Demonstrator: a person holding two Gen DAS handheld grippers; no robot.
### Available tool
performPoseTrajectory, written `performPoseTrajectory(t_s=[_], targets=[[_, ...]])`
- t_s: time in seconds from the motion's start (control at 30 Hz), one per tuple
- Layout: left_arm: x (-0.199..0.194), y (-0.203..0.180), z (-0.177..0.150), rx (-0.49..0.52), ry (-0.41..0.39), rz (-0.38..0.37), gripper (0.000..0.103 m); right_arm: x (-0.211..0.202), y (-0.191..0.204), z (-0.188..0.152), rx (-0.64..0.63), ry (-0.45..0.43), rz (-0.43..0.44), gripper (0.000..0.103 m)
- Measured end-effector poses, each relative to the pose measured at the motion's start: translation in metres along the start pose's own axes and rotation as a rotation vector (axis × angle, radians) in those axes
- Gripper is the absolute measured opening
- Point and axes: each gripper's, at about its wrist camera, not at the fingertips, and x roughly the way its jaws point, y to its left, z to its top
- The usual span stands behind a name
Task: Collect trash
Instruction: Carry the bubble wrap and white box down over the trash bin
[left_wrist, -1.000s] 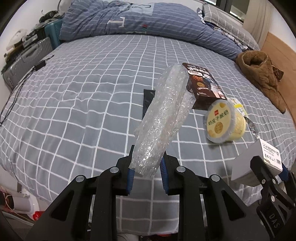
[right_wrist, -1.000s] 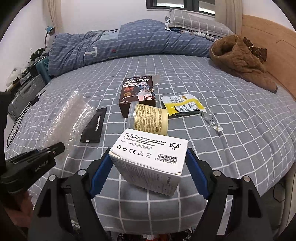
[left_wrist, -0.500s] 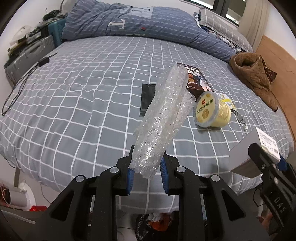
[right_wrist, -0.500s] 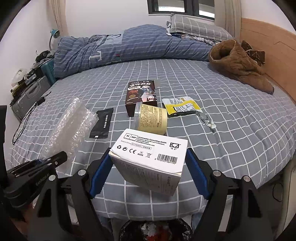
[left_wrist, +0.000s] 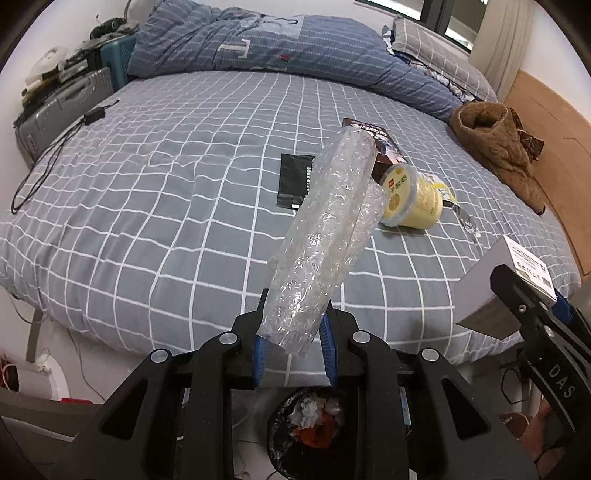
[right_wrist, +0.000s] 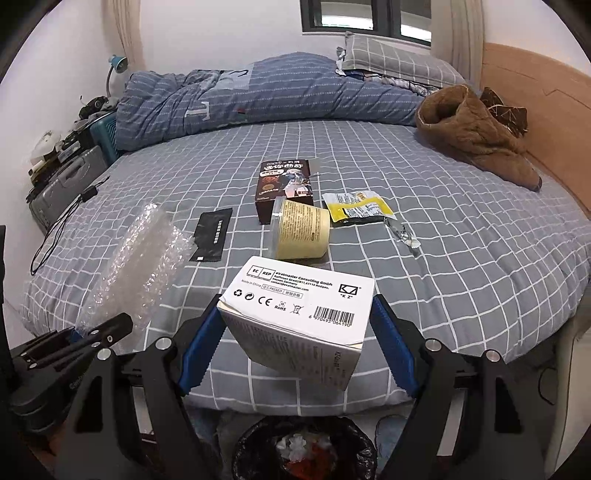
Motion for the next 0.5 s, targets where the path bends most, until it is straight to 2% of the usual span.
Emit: performPoseTrajectory(t_s=[0.5], targets=[[-0.019, -0.008, -0.031, -0.001, 0.011, -0.025, 0.023, -0.024, 0.004, -0.022, -0.023, -0.007, 0.004, 0.075]])
